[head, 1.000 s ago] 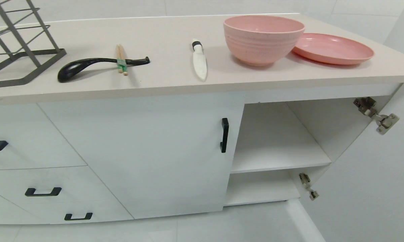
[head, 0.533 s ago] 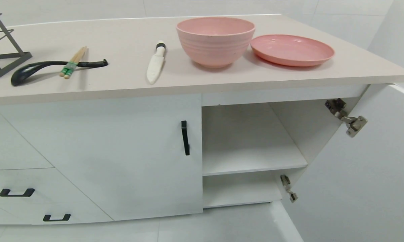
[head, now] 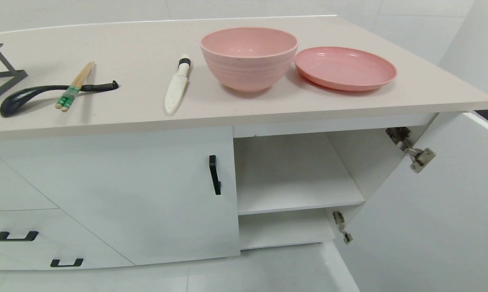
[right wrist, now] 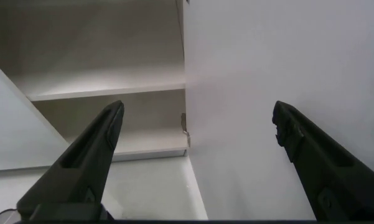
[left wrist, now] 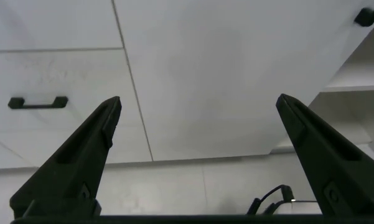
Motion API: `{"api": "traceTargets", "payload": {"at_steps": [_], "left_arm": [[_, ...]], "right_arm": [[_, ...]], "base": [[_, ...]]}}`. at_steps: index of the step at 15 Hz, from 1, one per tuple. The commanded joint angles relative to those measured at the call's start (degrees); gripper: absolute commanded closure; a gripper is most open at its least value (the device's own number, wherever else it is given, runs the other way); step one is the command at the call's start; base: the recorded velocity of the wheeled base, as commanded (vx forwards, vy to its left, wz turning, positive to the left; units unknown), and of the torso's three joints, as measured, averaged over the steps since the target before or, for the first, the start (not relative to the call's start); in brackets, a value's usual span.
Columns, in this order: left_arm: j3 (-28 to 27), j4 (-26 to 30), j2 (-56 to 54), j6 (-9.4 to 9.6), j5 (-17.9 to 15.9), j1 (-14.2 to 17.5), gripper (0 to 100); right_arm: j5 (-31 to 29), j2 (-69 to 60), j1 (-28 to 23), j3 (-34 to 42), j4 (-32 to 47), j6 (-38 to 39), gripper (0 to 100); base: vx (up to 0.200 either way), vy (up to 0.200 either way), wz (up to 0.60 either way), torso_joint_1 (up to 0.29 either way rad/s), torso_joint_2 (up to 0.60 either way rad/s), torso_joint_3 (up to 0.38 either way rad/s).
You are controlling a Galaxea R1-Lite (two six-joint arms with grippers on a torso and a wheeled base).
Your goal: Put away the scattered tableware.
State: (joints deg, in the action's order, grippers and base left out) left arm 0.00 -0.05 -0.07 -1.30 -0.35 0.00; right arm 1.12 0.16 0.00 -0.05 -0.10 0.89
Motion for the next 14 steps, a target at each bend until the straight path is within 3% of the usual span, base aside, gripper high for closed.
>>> {"api": "traceTargets", "payload": {"at_steps": [1,4,14], "left_arm": [[0.0,-0.13,0.07,-0.01,0.0,0.0,0],[0.0,-0.13,0.07,-0.01,0.0,0.0,0],[0.0,-0.13,0.07,0.07,0.0,0.0,0]], "right_arm": [[0.02,-0.07,0.0,-0.04,-0.08,0.08,0],[0.02,-0.07,0.09,0.05,-0.08,0.08,0],[0.02,-0.07,0.09,0.05,-0.08,0.08,0]], "base": [[0.0,0.0,0.0,0.139,-0.58,-0.276],[0.0,0.0,0.0,0.085,-0.53,-0.266],[0.0,0.0,0.0,0.233,-0.46,-0.261]]}}
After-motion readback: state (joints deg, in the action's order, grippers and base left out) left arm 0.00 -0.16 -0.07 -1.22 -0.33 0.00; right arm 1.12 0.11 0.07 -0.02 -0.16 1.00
